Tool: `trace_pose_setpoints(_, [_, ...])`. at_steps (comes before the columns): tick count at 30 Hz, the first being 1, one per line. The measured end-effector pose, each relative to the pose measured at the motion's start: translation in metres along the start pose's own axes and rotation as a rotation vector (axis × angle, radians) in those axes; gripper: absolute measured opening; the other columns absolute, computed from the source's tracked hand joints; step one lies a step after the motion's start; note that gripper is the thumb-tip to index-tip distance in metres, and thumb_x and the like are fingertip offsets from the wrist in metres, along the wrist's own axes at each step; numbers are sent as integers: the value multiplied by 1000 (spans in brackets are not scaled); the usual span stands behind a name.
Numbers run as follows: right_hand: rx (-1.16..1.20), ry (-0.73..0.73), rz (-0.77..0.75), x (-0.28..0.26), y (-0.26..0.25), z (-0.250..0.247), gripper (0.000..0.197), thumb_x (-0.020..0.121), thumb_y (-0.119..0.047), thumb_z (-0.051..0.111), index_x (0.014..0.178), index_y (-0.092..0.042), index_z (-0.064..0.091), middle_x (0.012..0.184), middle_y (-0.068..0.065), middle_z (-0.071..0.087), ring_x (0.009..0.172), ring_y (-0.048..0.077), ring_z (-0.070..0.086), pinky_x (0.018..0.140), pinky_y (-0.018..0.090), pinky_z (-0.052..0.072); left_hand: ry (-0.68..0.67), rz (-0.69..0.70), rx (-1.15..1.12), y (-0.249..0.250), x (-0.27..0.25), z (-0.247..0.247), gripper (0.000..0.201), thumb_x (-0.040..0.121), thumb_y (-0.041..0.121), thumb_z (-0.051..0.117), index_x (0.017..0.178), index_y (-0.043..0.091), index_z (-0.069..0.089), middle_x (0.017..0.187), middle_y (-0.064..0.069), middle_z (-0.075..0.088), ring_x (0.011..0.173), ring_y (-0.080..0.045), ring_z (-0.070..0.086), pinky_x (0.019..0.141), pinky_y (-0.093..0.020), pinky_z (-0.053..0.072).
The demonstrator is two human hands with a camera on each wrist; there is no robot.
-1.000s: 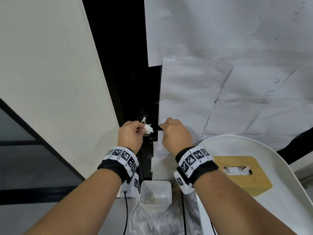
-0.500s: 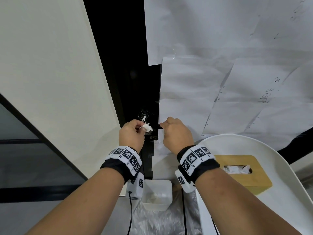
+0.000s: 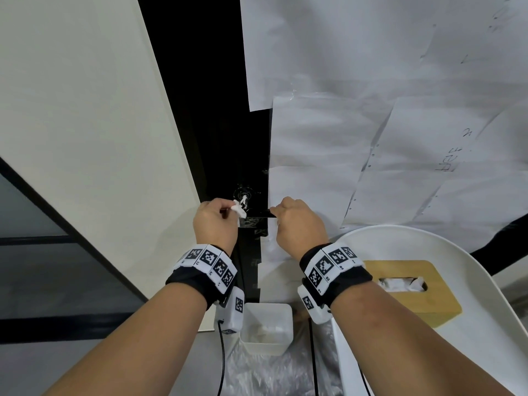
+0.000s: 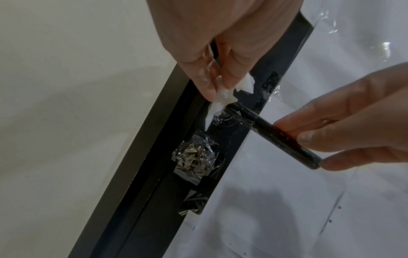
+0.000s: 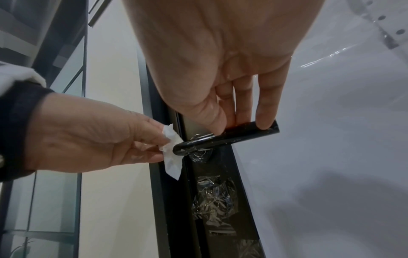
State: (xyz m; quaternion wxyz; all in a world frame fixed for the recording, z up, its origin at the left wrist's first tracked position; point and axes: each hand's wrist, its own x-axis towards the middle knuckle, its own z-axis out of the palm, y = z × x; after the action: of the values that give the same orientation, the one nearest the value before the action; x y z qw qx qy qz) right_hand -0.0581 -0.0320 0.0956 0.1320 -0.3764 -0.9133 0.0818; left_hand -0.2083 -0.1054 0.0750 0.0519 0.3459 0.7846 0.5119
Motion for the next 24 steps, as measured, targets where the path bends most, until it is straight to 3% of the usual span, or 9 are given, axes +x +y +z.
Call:
trace_pose_setpoints(2, [4,5,0,1,-1,0,43,79,2,46,114,-15,64,103,3,56,93,22,50,59,31,42,-26,27,7,3,0,4,10,85,18,67,92,18,74,99,0,61,82,-11,61,68,-7,39])
trace_pose_setpoints(6, [-6,18,2,2,-1,1,43,79,1,46,113,-17,64,100,3,56,92,22,50,58,31,41,-50,39,60,4,-2,11,13,83,23,70,91,14,76,99,-1,61,84,-13,61,77,-18,45])
trace_pose_setpoints(10, [-11,15,6,1,-2,1,41,78,1,46,111,-15,64,100,3,56,91,22,50,59,33,46,-32,-30,47,6,1,14,11,80,25,73,85,15,74,93,0,62,80,-13,61,72,-20,46])
trace_pose_setpoints(13, [-15,9,6,1,-2,1,42,76,2,45,109,-14,65,100,3,56,90,22,50,58,32,45,-42,-112,4,9,7,14,9,81,25,71,77,17,72,76,2,68,70,-11,64,64,-24,53])
trace_pose_setpoints(15, [-22,9,6,2,-1,1,42,75,3,45,108,-14,65,98,3,55,89,22,49,57,33,45,-39,-117,-9,10,9,13,9,84,21,69,78,16,72,71,3,69,67,-10,64,57,-18,49])
trace_pose_setpoints(18, [-24,0,2,1,-1,0,43,75,3,45,109,-14,64,99,3,55,89,22,50,56,32,43,-40,-85,43,6,8,12,8,88,18,64,87,13,70,79,3,68,72,-12,62,58,-14,41])
trace_pose_setpoints(22, [-8,-3,-5,0,-1,0,42,77,2,46,112,-13,63,103,3,56,92,23,50,57,31,42,-44,-166,33,-13,-2,13,9,90,19,61,92,13,66,84,-2,69,75,-18,66,64,-26,50])
trace_pose_setpoints(24, [-8,0,-4,0,-1,1,41,78,1,46,112,-14,63,102,3,56,92,23,50,58,31,42,-54,-229,-45,-14,-7,15,7,92,17,59,94,10,61,84,-4,67,70,-16,68,58,-21,52])
